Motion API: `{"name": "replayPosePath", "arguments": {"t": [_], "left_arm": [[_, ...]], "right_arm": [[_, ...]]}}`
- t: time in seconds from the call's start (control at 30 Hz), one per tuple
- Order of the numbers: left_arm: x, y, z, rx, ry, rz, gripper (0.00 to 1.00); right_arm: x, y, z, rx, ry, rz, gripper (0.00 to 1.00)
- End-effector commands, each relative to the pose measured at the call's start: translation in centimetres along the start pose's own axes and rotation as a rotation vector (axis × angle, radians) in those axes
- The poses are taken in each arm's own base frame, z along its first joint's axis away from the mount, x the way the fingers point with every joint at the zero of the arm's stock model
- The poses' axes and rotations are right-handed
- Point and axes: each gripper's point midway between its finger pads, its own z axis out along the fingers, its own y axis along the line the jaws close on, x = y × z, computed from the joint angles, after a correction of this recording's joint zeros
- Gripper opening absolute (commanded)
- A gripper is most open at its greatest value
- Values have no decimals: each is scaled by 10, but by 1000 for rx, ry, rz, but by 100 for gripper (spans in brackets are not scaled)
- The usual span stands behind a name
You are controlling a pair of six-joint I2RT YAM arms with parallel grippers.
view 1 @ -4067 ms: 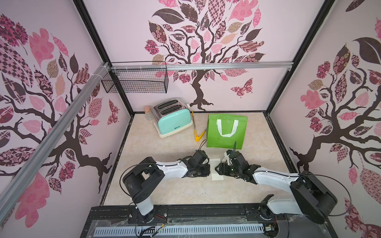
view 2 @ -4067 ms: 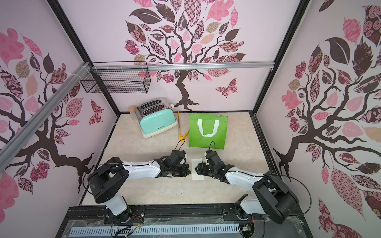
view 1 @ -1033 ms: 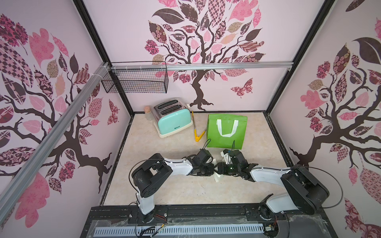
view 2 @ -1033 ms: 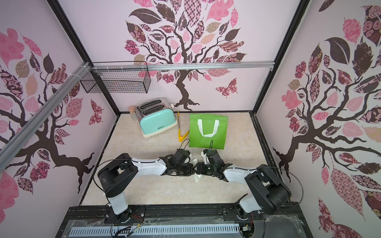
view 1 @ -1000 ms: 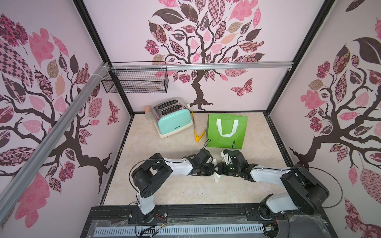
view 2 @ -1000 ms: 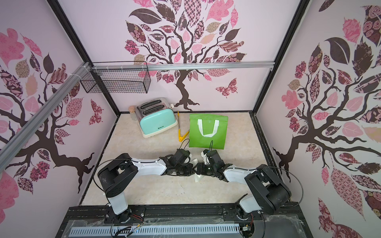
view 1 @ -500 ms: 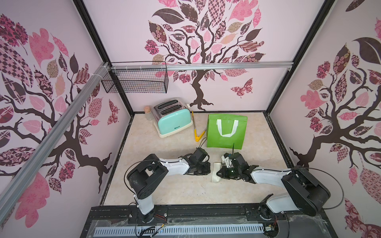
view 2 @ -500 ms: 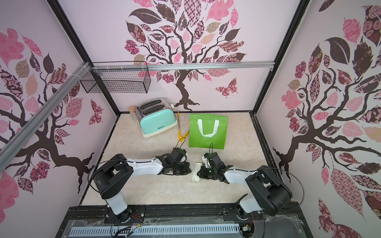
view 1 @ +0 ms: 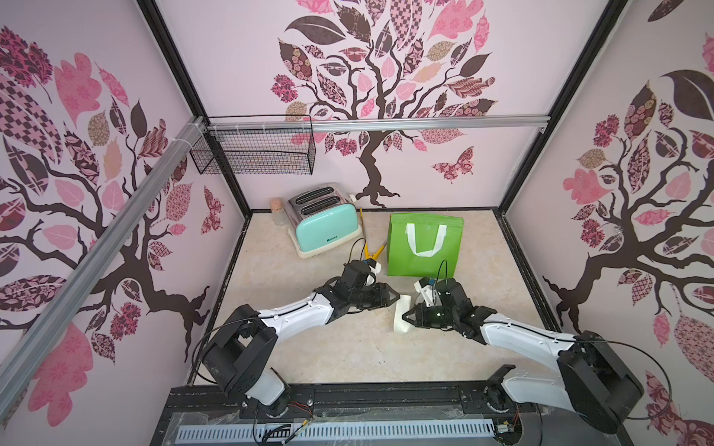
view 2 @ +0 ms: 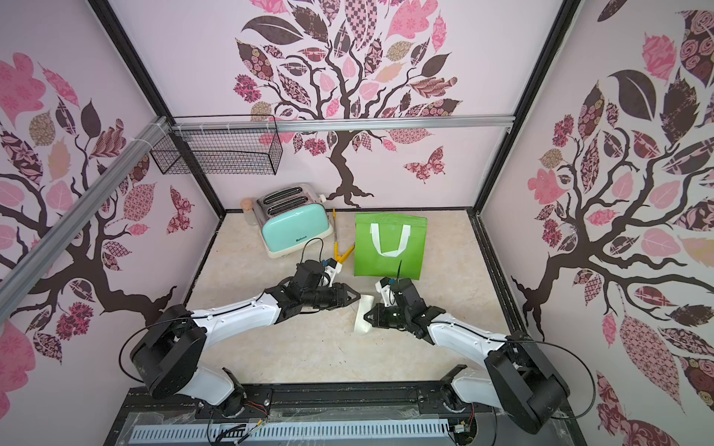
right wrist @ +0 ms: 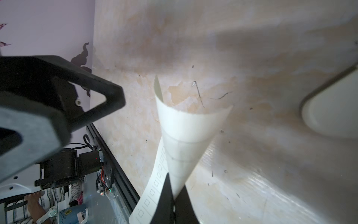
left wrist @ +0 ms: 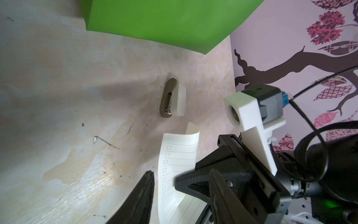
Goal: Staple the receipts to the bags
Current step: Pick up the receipt from the center of the board.
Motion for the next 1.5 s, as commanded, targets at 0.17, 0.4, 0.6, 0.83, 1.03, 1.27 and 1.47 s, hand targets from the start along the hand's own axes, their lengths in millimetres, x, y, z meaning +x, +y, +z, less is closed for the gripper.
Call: {"name": "replayPosePath", "arguments": {"t": [0.17, 0.4, 0.6, 0.83, 1.03, 1.27, 1.47], "left_arm": [[6, -7, -1, 72, 33, -40, 46], [17, -9, -10, 131, 28, -108, 42], [26, -14, -8, 193, 54, -144, 37], [40, -17, -1, 220, 104, -160, 16], [41, -15, 2, 213, 107, -162, 12], [36, -10, -2, 165, 83, -109, 0], [20, -11, -24, 132, 46, 18, 0]], "right_arm": [[-26, 35, -17, -58, -74, -29, 6], [-38, 39, -20, -49, -120, -26, 7], [-44, 45, -22, -64, -141, -26, 8], [-47, 46, -25, -60, -156, -33, 8], [-47, 47, -27, -64, -162, -35, 8], [-52, 46, -35, -24, -189, -48, 40], [-79, 29, -62, 175, -318, -65, 83]]}}
